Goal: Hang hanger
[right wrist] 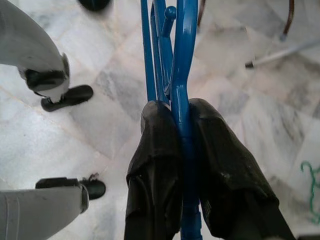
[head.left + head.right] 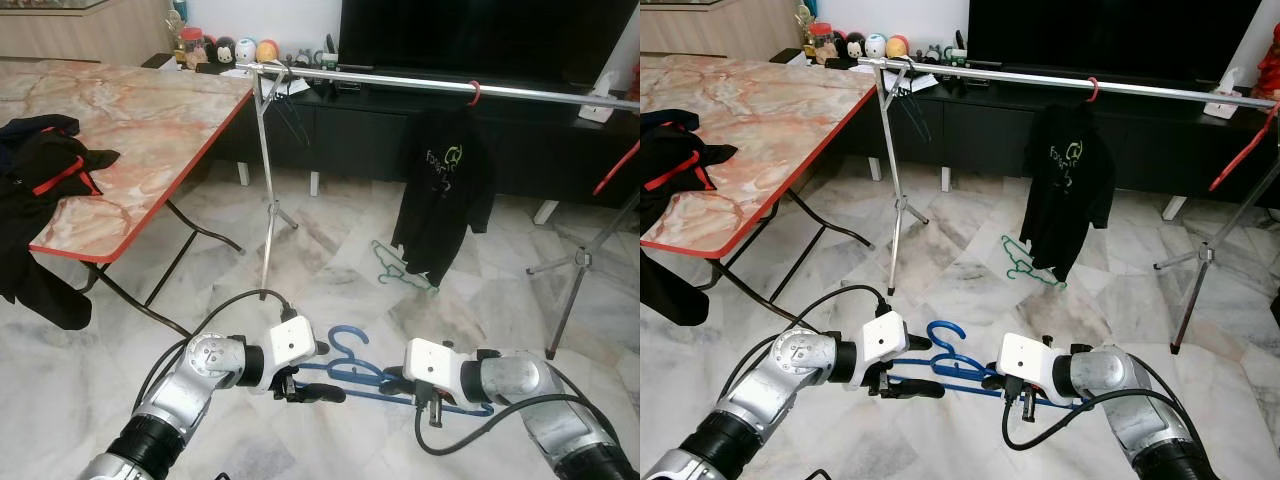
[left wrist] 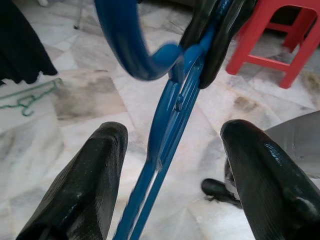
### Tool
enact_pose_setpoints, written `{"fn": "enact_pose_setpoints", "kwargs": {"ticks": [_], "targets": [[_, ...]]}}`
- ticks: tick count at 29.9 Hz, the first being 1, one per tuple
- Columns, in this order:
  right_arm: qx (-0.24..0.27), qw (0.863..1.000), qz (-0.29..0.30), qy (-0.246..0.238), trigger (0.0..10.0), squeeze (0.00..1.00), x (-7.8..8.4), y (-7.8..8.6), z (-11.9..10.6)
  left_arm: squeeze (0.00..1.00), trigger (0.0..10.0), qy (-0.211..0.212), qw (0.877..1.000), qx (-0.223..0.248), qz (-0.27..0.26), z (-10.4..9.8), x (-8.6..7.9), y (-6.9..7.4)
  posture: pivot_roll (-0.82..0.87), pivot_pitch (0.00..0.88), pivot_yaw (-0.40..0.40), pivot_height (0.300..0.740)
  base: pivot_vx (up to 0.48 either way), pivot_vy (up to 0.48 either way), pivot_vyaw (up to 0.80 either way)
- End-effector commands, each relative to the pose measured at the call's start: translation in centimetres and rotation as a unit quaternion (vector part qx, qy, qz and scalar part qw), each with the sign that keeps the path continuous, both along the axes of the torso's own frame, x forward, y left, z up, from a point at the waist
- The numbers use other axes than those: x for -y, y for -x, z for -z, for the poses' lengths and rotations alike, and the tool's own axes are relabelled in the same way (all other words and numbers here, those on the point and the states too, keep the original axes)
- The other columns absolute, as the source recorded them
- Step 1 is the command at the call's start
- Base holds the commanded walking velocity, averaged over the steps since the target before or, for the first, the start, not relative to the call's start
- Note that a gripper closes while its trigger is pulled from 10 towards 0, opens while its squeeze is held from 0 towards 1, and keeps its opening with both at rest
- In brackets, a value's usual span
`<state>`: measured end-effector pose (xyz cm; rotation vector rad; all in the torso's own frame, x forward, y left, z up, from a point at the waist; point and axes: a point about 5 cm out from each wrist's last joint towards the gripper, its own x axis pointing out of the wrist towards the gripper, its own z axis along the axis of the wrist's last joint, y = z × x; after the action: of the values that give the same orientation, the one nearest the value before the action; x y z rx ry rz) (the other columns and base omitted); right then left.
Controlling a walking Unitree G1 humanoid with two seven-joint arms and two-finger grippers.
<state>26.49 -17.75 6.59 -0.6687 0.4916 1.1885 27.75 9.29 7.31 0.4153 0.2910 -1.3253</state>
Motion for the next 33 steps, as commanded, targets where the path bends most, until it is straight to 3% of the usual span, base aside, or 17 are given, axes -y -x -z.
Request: {"fn": "enact_pose_setpoints", "kwargs": {"ticks": [1, 17, 18, 19, 20, 21, 22, 23, 27, 31, 32, 33], "targets": [[0.001, 1.0, -0.008, -0.004, 10.0, 0.0, -0.1, 0.2, -0.4, 0.0, 10.0, -0.004, 1.0, 0.005, 0.009, -0.2, 0.2, -0.1, -0.04, 0.0, -0.004, 0.74, 0.0, 0.0, 0.0], [0.009, 1.0, -0.02, -0.007, 10.0, 0.0, -0.8, 0.3, -0.8, 0.0, 9.7, -0.024, 0.998, -0.03, 0.044, 0.8, -0.1, 0.7, -0.05, 0.0, 0.004, 0.74, 0.0, 0.0, 0.0], [0.01, 1.0, -0.022, -0.009, 10.0, 0.0, -0.9, 0.3, -0.9, 0.0, 8.9, -0.024, 0.998, -0.031, 0.044, 0.9, -0.1, 0.8, -0.05, 0.0, 0.004, 0.74, 0.0, 0.0, 0.0], [0.012, 1.0, -0.024, -0.01, 10.0, 0.0, -1.1, 0.3, -1.0, 0.0, 6.0, -0.022, 0.998, -0.033, 0.044, 0.9, 0.0, 0.8, -0.05, 0.0, 0.005, 0.74, 0.0, 0.0, 0.0], [0.012, 1.0, -0.024, -0.01, 10.0, 0.0, -1.1, 0.3, -1.0, 0.0, 6.0, -0.021, 0.998, -0.034, 0.045, 1.0, 0.0, 0.8, -0.05, 0.0, 0.005, 0.74, 0.0, 0.0, 0.0], [0.012, 1.0, -0.026, -0.01, 10.0, 0.0, -1.2, 0.3, -1.0, 0.0, 3.5, -0.02, 0.998, -0.035, 0.044, 1.0, 0.1, 0.8, -0.05, 0.0, 0.005, 0.74, 0.0, 0.0, 0.0], [0.012, 0.999, -0.028, -0.01, 10.0, 0.0, -1.2, 0.3, -1.0, 0.0, 3.5, -0.018, 0.998, -0.035, 0.044, 1.0, 0.1, 0.8, -0.05, 0.0, 0.005, 0.74, 0.0, 0.0, 0.0], [0.012, 0.999, -0.03, -0.01, 10.0, 0.0, -1.2, 0.3, -1.1, 0.0, 0.9, -0.016, 0.998, -0.034, 0.042, 0.9, 0.2, 0.7, -0.05, 0.0, 0.004, 0.74, 0.0, 0.0, 0.0], [0.012, 0.999, -0.034, -0.012, 10.0, 0.0, -1.4, 0.3, -1.2, 0.0, 1.6, -0.016, 0.998, -0.034, 0.04, 1.0, 0.3, 0.7, -0.05, 0.0, 0.004, 0.74, 0.0, 0.0, 0.0], [0.012, 0.999, -0.035, -0.013, 10.0, 0.0, -1.5, 0.4, -1.3, 0.0, 1.0, -0.017, 0.998, -0.036, 0.041, 1.1, 0.3, 0.7, -0.05, 0.0, 0.005, 0.74, 0.0, 0.0, 0.0], [0.013, 0.999, -0.034, -0.013, 10.0, 0.0, -1.5, 0.3, -1.3, 0.0, 0.0, -0.017, 0.998, -0.038, 0.042, 1.1, 0.3, 0.8, -0.05, 0.0, 0.004, 0.74, 0.0, 0.0, 0.0], [0.013, 0.999, -0.033, -0.012, 10.0, 0.0, -1.5, 0.3, -1.3, 0.0, 0.0, -0.017, 0.998, -0.038, 0.043, 1.1, 0.3, 0.8, -0.05, 0.0, 0.004, 0.74, 0.0, 0.0, 0.0]]}}
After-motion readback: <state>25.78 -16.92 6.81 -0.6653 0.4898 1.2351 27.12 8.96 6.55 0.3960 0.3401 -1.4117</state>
